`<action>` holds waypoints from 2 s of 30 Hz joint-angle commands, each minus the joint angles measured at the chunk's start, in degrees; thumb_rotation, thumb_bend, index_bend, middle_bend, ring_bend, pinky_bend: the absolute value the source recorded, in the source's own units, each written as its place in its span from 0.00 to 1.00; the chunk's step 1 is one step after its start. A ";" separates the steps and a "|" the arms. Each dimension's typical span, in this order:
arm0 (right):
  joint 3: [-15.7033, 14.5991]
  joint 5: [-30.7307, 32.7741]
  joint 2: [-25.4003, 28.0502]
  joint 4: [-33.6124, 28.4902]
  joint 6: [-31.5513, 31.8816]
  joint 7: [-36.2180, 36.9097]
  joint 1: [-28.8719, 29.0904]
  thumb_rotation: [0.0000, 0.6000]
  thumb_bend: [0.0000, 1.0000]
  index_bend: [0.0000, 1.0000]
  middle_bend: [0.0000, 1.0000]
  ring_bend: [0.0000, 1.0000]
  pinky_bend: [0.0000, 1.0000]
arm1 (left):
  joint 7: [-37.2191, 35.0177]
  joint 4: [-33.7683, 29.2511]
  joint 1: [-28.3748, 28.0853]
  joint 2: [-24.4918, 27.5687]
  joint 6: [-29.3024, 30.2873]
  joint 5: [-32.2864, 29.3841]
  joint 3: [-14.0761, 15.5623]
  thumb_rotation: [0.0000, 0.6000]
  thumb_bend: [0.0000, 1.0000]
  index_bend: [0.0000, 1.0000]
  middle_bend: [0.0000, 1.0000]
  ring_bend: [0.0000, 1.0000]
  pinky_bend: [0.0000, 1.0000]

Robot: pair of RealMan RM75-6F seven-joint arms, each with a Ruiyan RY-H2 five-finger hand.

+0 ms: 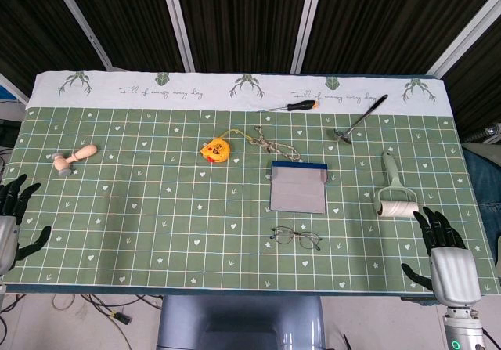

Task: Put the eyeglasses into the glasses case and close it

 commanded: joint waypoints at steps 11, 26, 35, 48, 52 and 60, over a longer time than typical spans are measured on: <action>-0.27 0.49 0.82 -1.19 -0.69 1.23 -0.07 1.00 0.13 0.11 0.09 0.10 0.24 | -0.31 0.09 0.18 -0.11 0.53 0.22 -0.03 1.00 0.31 0.11 0.00 0.00 0.00; -1.84 2.72 3.54 -5.41 -5.31 6.64 0.48 1.00 0.13 0.11 0.09 0.09 0.24 | -0.21 -0.36 0.03 -0.16 0.26 -0.50 -0.37 1.00 0.31 0.11 0.00 0.00 0.00; 0.80 12.65 9.63 -10.20 -24.60 17.98 9.40 1.00 0.20 0.20 0.09 0.10 0.24 | 0.19 -0.58 -0.23 -0.14 -0.33 -0.75 -0.34 1.00 0.31 0.11 0.00 0.00 0.00; 8.54 33.40 2.65 -8.70 -37.23 13.65 23.32 1.00 0.24 0.35 0.09 0.09 0.24 | -0.43 -0.71 0.02 -0.09 0.01 -0.93 -0.41 1.00 0.31 0.11 0.00 0.00 0.00; 8.22 38.02 -2.62 -7.68 -35.29 6.72 25.91 1.00 0.24 0.37 0.09 0.09 0.24 | -0.56 -0.83 0.04 -0.03 0.13 -0.95 -0.51 1.00 0.31 0.11 0.00 0.00 0.00; 8.01 42.68 -11.59 -4.71 -30.71 -3.73 29.98 1.00 0.28 0.41 0.09 0.09 0.24 | -0.46 -1.03 -0.01 0.11 -0.20 -1.28 -0.49 1.00 0.31 0.11 0.00 0.00 0.00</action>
